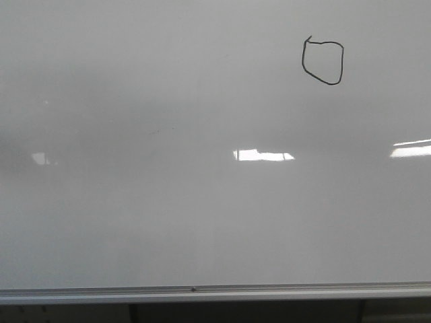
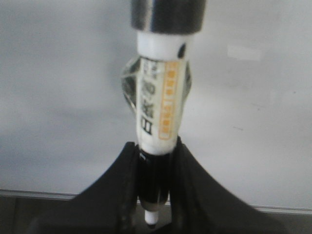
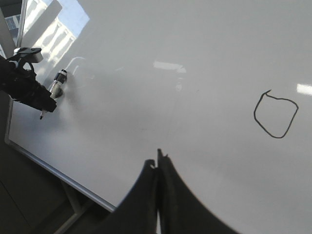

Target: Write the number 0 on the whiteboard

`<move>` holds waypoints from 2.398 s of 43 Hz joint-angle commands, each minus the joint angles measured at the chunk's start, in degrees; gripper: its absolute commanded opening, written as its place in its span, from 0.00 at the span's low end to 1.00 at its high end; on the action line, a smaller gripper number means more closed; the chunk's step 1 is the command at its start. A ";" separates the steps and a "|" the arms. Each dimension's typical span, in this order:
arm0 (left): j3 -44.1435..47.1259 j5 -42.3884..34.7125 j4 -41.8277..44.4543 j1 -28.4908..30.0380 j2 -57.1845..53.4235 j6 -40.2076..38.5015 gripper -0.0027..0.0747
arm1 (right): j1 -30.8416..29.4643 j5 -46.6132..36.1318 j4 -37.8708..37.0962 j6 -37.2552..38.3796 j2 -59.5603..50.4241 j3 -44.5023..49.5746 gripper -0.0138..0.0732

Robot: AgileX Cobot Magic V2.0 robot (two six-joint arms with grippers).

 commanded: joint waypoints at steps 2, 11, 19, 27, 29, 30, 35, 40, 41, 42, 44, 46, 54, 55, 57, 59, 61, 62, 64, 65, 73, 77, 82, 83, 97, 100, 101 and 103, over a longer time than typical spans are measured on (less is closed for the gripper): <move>-3.17 -3.94 -0.71 -0.27 0.62 -0.34 0.01 | -0.41 -2.23 1.69 -0.20 0.21 -1.46 0.08; -3.42 -6.41 0.95 -0.27 2.37 -0.34 0.01 | -0.41 -2.23 1.69 -0.20 0.21 -1.46 0.08; -3.42 -8.40 1.41 -0.27 2.46 -0.34 0.10 | -0.41 -2.23 1.69 -0.20 0.21 -1.46 0.08; -3.42 -9.15 1.55 -0.27 2.46 -0.34 0.27 | -0.41 -2.23 1.69 -0.20 0.21 -1.46 0.08; -3.42 -9.26 1.55 -0.27 2.46 -0.34 0.31 | -0.41 -2.23 1.69 -0.20 0.21 -1.46 0.08; -3.42 -9.40 1.55 -0.27 2.46 -0.34 0.33 | -0.41 -2.23 1.69 -0.20 0.21 -1.46 0.08; -3.42 -9.67 1.85 -0.27 2.46 -0.34 0.40 | -0.41 -2.23 1.69 -0.20 0.21 -1.46 0.08; -3.42 -9.46 3.47 -0.27 2.46 -0.34 0.50 | -0.41 -2.23 1.69 -0.20 0.21 -1.46 0.08; -3.42 -9.28 4.00 -0.27 2.46 -0.34 0.53 | -0.41 -2.29 1.69 -0.20 0.21 -1.46 0.08; -3.42 -8.77 4.89 -0.27 2.46 -0.34 0.57 | -0.41 -2.29 1.69 -0.20 0.21 -1.46 0.08; -3.42 -7.63 6.34 -0.27 2.34 -0.47 0.67 | -0.41 -2.45 1.69 -0.20 0.21 -1.46 0.08; -3.42 -6.45 6.95 -0.06 1.93 -0.58 0.75 | -0.41 -2.80 1.69 -0.20 0.21 -1.46 0.08; -3.42 -1.88 7.49 0.37 -2.61 -0.58 0.94 | -0.41 -6.96 1.58 -0.20 0.39 -1.46 0.08; -3.42 -1.62 7.58 0.37 -3.66 -0.58 0.93 | -0.41 -7.96 1.58 -0.20 0.48 -1.46 0.08; -3.31 -1.08 7.58 0.37 -5.47 -0.58 0.92 | -0.41 -9.56 1.58 -0.20 0.78 -1.46 0.08; -3.20 -0.31 7.58 0.37 -7.38 -0.58 0.92 | -0.41 -11.21 1.58 -0.20 1.14 -1.46 0.08; -3.20 0.77 7.58 0.37 -9.78 -0.58 0.92 | -0.41 -12.47 1.58 -0.20 1.62 -1.46 0.08; -3.20 1.23 7.58 0.37 -10.85 -0.58 0.92 | -0.41 -13.26 1.58 -0.20 1.85 -1.46 0.08; -3.20 2.04 7.58 0.37 -13.35 -0.58 0.92 | -0.41 -14.43 1.58 -0.20 2.33 -1.46 0.08; -3.20 2.35 7.58 0.37 -14.43 -0.58 0.92 | -0.41 -14.96 1.58 -0.20 2.48 -1.46 0.08; -1.09 2.20 6.83 -3.16 -24.13 -0.58 0.92 | -0.41 -20.58 1.58 -0.20 2.76 -1.46 0.08; 2.37 -0.20 6.25 -6.67 -28.36 -0.58 0.91 | -0.41 -23.30 1.58 -0.20 2.76 -1.46 0.08; 8.53 -4.56 5.87 -11.05 -35.61 -0.58 0.86 | -0.41 -24.72 1.58 -0.20 2.76 -1.46 0.08; 9.64 -5.32 5.87 -11.89 -36.85 -0.58 0.83 | -0.41 -24.72 1.58 -0.20 2.76 -1.46 0.08; 22.41 -7.54 3.72 -16.81 -55.20 -0.58 0.29 | -0.41 -23.64 1.63 -0.20 2.76 -1.46 0.08; 23.55 -7.80 2.91 -16.81 -58.31 -0.58 0.16 | -0.41 -23.64 1.63 -0.20 2.76 -1.46 0.08; 23.70 -7.80 2.77 -16.81 -59.13 -0.58 0.14 | -0.41 -23.64 1.63 -0.20 2.76 -1.46 0.08; 23.95 -7.80 2.77 -16.81 -60.72 -0.58 0.05 | -0.41 -23.64 1.63 -0.20 2.76 -1.46 0.08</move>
